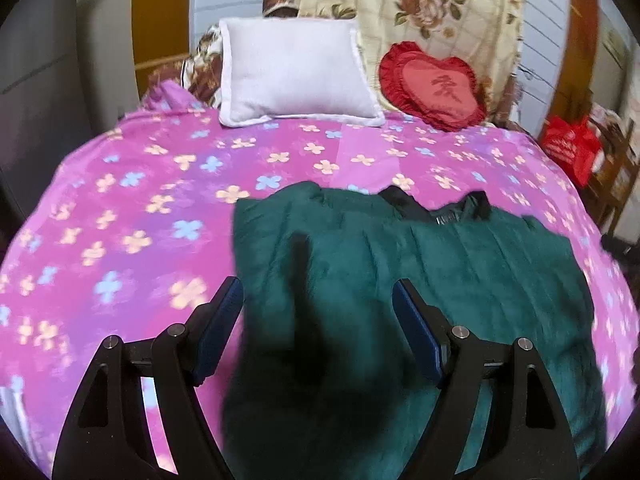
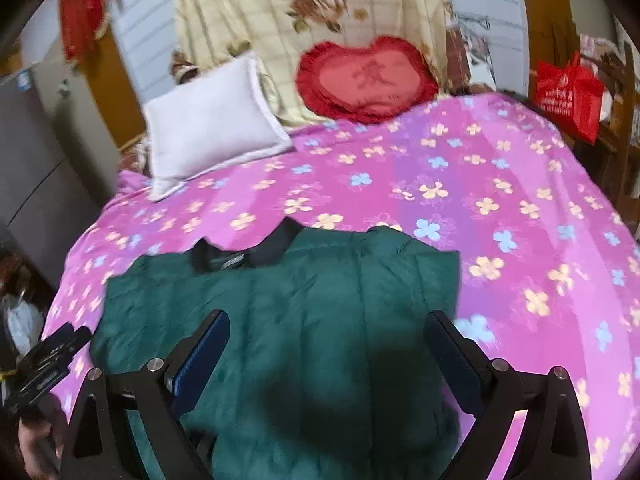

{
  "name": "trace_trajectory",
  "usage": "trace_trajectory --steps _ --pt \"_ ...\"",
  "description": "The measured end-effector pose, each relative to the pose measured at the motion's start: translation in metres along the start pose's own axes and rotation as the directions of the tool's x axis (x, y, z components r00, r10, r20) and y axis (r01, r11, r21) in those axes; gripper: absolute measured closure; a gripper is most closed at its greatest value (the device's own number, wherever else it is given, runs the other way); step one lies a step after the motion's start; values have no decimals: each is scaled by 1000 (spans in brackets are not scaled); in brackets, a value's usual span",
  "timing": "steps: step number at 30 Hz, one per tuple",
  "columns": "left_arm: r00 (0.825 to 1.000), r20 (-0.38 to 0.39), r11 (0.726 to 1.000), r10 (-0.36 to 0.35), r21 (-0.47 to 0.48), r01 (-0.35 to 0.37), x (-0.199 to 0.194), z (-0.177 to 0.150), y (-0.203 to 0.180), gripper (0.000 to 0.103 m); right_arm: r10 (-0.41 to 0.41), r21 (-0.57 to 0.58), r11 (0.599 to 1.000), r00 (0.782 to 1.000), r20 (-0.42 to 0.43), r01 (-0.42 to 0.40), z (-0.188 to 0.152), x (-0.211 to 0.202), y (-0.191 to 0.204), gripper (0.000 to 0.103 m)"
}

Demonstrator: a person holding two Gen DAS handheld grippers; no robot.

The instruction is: Fold large clothes

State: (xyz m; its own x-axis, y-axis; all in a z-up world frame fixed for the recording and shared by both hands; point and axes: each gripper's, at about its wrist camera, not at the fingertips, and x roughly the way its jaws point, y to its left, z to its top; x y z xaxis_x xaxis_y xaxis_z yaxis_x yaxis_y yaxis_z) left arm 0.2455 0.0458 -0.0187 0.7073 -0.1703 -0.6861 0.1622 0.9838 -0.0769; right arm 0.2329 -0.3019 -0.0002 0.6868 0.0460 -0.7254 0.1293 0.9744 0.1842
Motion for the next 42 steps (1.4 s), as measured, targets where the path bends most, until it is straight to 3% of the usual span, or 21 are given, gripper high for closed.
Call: trace_trajectory --steps 3,10,14,17,20,25,28,32,38,42 --pt "1000 -13 999 23 46 -22 -24 -31 10 25 -8 -24 1000 1000 22 9 -37 -45 5 6" --pt "993 -117 998 7 -62 -14 -60 -93 31 25 -79 -37 996 996 50 81 -150 -124 -11 6" --pt "997 -71 999 0 -42 -4 -83 -122 27 25 -100 -23 994 989 113 103 -209 -157 -35 6" --pt "997 -62 999 51 -12 -51 -88 -135 22 25 -133 23 991 979 152 131 -238 -176 -55 6" --pt "999 -33 1000 0 -17 -1 -96 -139 16 25 -90 78 994 977 192 76 -246 -195 -72 6" --pt "998 0 997 -67 -33 67 -114 -149 10 25 -130 84 989 980 149 119 -255 -193 -90 6" --pt "999 -11 997 -48 -54 47 -124 -158 13 25 -115 93 990 986 122 104 -262 -190 -105 6" --pt "999 -43 997 -8 -80 5 -131 -174 34 25 -70 119 991 986 151 52 -275 -198 -124 6" --pt "998 -68 989 1 -144 -11 -142 -200 72 24 -56 143 989 990 129 37 -297 -195 -145 6" --pt "996 -90 985 -20 -172 4 -140 -216 86 24 11 129 991 993 115 -26 -307 -191 -140 6"
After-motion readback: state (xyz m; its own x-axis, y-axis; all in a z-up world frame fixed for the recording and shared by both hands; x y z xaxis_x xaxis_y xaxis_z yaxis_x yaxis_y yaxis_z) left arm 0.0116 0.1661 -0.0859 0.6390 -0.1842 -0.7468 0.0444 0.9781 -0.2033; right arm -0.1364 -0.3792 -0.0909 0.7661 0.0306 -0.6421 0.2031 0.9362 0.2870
